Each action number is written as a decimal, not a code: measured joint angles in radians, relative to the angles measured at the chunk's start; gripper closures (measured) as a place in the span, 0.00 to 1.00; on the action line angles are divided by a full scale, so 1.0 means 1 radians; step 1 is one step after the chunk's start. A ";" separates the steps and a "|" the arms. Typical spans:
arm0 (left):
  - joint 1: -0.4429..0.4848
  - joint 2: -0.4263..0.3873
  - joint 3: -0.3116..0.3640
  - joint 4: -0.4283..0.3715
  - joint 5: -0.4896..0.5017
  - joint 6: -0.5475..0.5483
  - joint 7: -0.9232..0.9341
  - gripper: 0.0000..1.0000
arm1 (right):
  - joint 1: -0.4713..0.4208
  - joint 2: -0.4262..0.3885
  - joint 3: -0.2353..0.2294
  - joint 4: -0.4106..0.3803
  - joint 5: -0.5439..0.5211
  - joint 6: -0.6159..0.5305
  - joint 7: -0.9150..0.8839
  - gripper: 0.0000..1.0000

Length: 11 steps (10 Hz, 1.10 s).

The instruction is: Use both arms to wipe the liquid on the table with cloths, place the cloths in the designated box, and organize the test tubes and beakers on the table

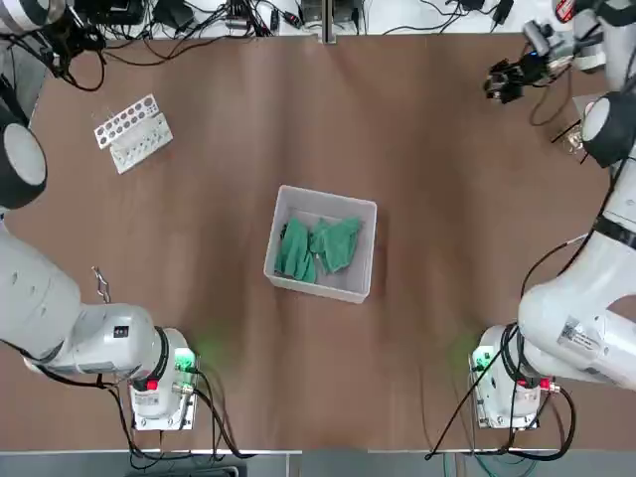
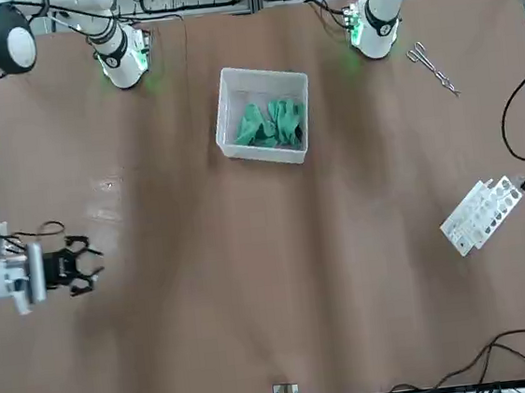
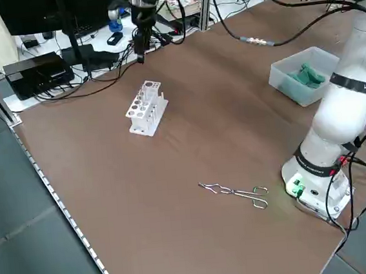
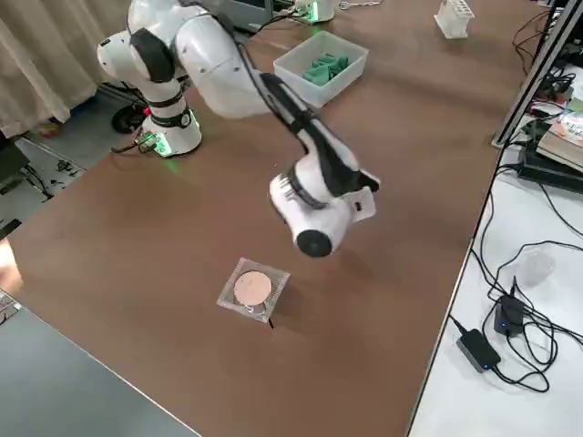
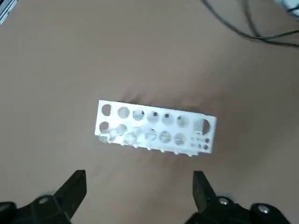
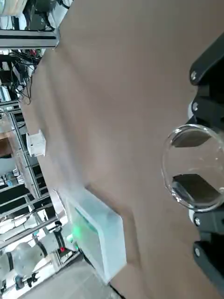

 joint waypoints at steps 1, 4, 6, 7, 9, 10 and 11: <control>0.015 -0.042 -0.061 0.002 0.000 -0.029 0.057 0.00 | -0.060 -0.001 0.000 0.041 -0.025 -0.063 0.000 0.63; 0.051 -0.159 -0.215 0.008 -0.005 -0.130 0.190 0.00 | -0.252 -0.004 -0.002 0.109 -0.075 -0.142 0.001 0.63; 0.045 -0.227 -0.256 0.018 -0.065 -0.172 0.206 0.00 | -0.383 0.003 0.000 0.109 -0.076 -0.141 0.000 0.63; 0.035 -0.236 -0.262 0.059 -0.079 -0.226 0.208 0.00 | -0.432 0.012 0.001 0.108 -0.076 -0.141 -0.001 0.63; 0.016 -0.212 -0.264 0.180 -0.081 -0.342 0.209 0.00 | -0.479 0.025 0.003 0.108 -0.075 -0.138 -0.010 0.63; 0.006 -0.189 -0.263 0.225 -0.081 -0.382 0.215 0.00 | -0.480 0.029 0.006 0.108 -0.075 -0.129 -0.010 0.63; -0.013 -0.170 -0.263 0.243 -0.081 -0.408 0.235 0.00 | -0.478 0.033 0.011 0.108 -0.075 -0.114 -0.010 0.63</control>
